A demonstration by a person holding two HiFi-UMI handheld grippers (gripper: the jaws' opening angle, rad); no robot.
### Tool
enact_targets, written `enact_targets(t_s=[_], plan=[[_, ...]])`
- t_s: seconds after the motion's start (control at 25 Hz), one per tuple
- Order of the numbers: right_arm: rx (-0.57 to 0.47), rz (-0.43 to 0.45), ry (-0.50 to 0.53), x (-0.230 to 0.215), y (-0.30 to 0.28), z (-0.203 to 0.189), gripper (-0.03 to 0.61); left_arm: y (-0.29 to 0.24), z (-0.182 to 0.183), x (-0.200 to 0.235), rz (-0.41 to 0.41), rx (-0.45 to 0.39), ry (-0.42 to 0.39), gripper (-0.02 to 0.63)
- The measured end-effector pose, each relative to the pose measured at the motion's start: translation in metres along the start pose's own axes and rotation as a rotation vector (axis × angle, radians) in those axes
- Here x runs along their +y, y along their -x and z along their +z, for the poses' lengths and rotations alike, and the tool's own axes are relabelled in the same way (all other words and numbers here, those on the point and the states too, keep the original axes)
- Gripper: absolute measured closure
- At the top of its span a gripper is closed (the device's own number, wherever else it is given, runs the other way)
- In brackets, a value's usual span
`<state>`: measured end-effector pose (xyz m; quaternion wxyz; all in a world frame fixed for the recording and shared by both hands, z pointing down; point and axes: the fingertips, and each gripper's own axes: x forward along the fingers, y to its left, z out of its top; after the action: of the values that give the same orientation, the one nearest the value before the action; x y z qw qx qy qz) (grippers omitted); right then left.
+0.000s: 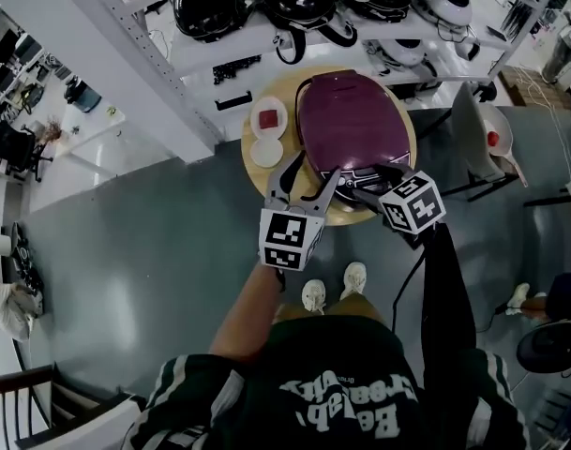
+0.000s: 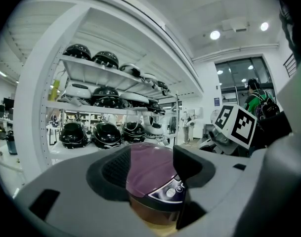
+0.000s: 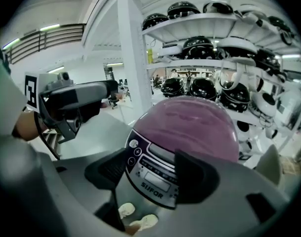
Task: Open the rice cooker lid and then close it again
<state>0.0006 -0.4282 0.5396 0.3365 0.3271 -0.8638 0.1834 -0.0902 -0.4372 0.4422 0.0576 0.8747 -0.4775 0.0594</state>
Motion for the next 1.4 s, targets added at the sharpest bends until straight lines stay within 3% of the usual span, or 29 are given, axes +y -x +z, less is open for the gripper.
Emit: enact_targets(t_s=[0.4, 1.4], plan=[[0.017, 0.005, -0.079, 0.0, -0.003, -0.003, 0.261, -0.007, 0.001, 0.006, 0.024, -0.001, -0.001, 0.342], [-0.007, -0.003, -0.113, -0.003, -0.004, 0.0, 0.285, -0.018, 0.008, 0.014, 0.037, -0.015, 0.008, 0.342]])
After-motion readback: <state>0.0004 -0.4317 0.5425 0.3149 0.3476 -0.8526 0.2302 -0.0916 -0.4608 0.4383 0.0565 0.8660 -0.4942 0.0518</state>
